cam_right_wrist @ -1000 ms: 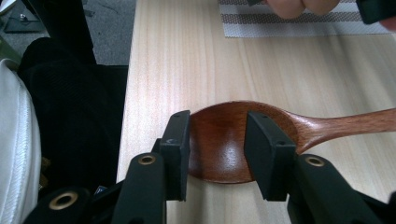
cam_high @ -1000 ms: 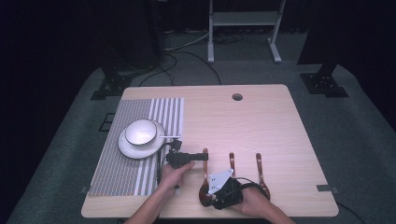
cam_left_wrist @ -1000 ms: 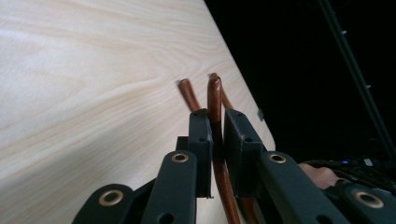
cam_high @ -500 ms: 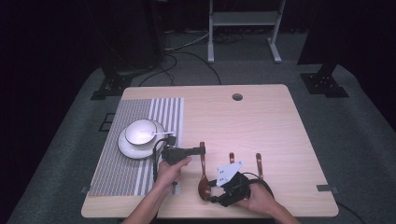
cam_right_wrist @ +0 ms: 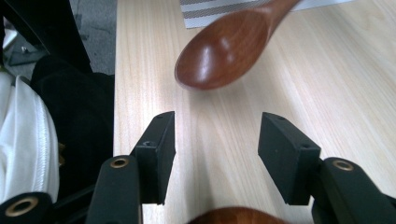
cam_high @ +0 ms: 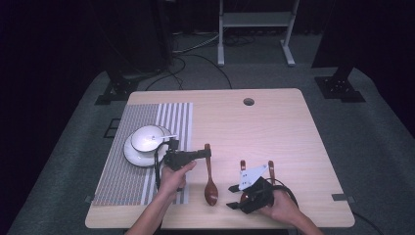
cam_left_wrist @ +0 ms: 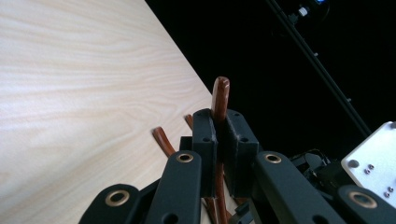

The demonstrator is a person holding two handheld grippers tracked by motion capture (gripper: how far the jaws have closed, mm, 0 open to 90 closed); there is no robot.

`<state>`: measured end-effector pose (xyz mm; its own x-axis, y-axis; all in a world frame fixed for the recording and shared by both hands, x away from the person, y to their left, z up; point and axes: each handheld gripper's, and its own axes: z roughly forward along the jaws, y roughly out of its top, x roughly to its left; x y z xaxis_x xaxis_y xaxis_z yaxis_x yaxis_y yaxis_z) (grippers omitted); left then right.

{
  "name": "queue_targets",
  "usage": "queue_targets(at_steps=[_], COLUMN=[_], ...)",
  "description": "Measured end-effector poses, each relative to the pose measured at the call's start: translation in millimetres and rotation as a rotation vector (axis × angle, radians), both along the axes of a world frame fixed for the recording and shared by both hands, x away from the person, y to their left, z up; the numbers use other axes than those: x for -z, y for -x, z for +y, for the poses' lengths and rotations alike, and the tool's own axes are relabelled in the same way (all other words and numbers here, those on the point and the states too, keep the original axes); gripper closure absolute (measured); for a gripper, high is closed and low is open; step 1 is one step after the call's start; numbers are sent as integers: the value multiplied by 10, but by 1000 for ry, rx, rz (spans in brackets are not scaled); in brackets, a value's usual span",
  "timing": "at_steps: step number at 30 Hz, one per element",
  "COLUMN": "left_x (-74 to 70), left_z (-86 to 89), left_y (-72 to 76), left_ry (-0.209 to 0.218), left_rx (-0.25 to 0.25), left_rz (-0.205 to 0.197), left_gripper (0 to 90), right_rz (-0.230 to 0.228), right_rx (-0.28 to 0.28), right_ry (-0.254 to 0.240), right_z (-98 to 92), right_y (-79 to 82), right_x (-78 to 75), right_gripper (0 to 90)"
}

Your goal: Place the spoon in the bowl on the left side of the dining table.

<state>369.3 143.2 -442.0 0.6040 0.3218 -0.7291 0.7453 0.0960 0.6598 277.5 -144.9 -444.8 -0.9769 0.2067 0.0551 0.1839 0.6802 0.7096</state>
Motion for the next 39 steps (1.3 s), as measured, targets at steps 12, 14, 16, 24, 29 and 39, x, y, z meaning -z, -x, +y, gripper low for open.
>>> queue_targets(at_steps=[12,14,16,24,29,39], left_x=[-164,-199,-236,-346,-425,-532], left_z=[91,109,132,218,300,567], left_y=[22,23,28,37,40,29], left_ry=[-25,-33,-39,-52,-45,-65], left_rx=[-28,-37,-47,-73,-101,-161], left_rz=[-69,-88,-102,-146,-168,-186], left_gripper=[841,841,841,841,841,842], right_rz=[23,27,30,45,44,45], right_rx=[63,71,81,118,141,168], right_ry=[-26,-27,-29,-60,-81,-85], right_z=[-239,-272,-308,-440,-507,-556], right_y=[11,12,11,22,12,-20], right_x=[-14,-14,-14,-2,-5,-20], right_gripper=[430,427,421,403,397,390])
